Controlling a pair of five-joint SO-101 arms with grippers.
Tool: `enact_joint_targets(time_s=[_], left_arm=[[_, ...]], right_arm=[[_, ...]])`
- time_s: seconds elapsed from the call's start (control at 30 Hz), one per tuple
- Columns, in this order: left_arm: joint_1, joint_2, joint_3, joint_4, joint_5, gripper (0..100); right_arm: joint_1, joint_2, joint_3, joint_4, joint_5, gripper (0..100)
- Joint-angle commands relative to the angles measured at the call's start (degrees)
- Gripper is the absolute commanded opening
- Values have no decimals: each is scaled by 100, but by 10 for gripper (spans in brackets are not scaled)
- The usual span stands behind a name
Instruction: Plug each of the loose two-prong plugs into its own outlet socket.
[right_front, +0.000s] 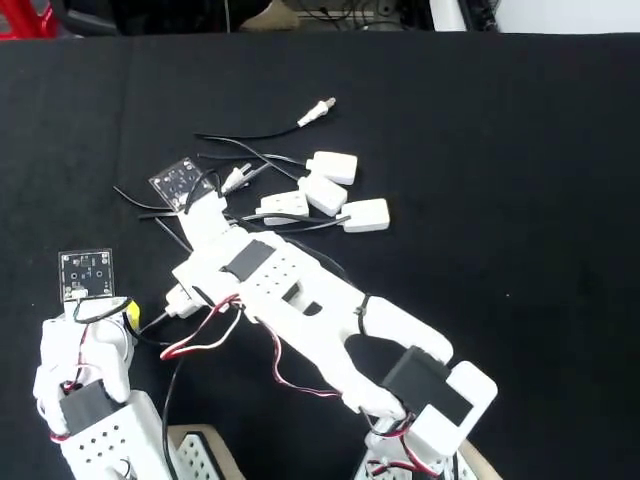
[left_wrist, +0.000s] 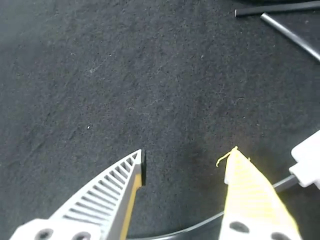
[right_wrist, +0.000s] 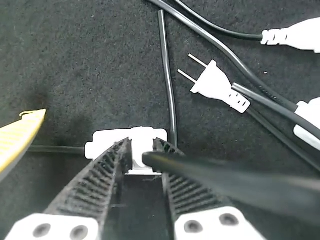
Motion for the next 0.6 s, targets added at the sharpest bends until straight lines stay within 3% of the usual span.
enact_joint_targets(time_s=[0.0,0.57], left_arm=[[75,-9,101,35,-44,266],[75,-9,101,35,-44,266]], right_arm=[[123,92,163,255,79,11],[404,136,215,396,88,11]])
